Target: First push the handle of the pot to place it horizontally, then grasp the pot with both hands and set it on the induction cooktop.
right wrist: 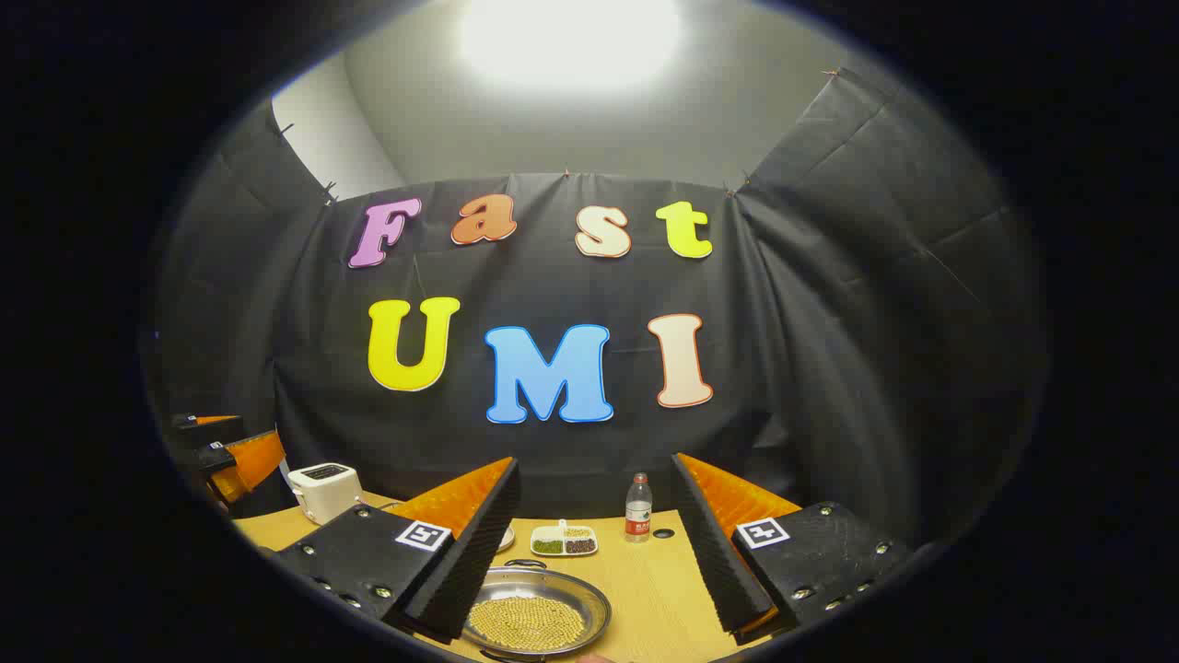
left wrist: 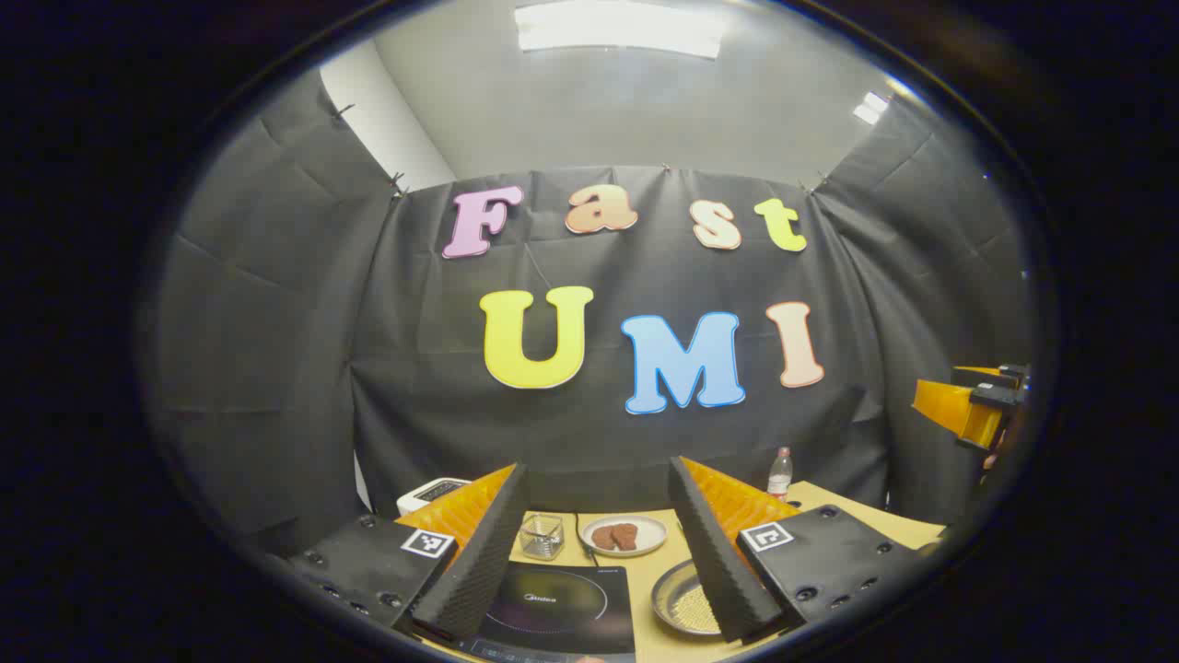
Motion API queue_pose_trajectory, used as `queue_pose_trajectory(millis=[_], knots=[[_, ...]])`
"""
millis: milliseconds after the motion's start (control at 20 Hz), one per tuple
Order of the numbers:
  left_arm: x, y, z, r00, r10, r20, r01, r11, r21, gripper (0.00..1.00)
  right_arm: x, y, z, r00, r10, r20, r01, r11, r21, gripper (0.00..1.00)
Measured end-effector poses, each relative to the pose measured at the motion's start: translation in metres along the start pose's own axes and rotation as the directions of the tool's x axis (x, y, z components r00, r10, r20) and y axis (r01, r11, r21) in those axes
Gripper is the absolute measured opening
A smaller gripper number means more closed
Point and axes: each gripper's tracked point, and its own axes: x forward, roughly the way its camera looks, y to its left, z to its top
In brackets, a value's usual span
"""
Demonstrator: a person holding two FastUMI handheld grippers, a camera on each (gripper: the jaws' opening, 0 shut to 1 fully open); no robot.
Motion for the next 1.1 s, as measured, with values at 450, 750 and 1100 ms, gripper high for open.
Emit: queue_pose_trajectory(millis=[450, 750, 1100], knots=[[-0.018, -0.001, 0.004, 1.000, 0.004, -0.001, -0.003, 1.000, 0.005, 1.00, -0.012, -0.006, 0.003, 1.000, 0.009, -0.007, -0.009, 1.000, -0.008, 0.97], [-0.025, -0.001, 0.008, 1.000, 0.009, 0.007, -0.009, 1.000, 0.002, 0.95, -0.018, -0.009, 0.005, 1.000, 0.002, -0.010, -0.002, 1.000, -0.009, 0.97], [-0.026, -0.003, 0.013, 1.000, -0.001, 0.023, 0.000, 1.000, 0.020, 0.97, -0.019, -0.009, 0.001, 1.000, 0.007, -0.020, -0.007, 1.000, -0.006, 0.97]])
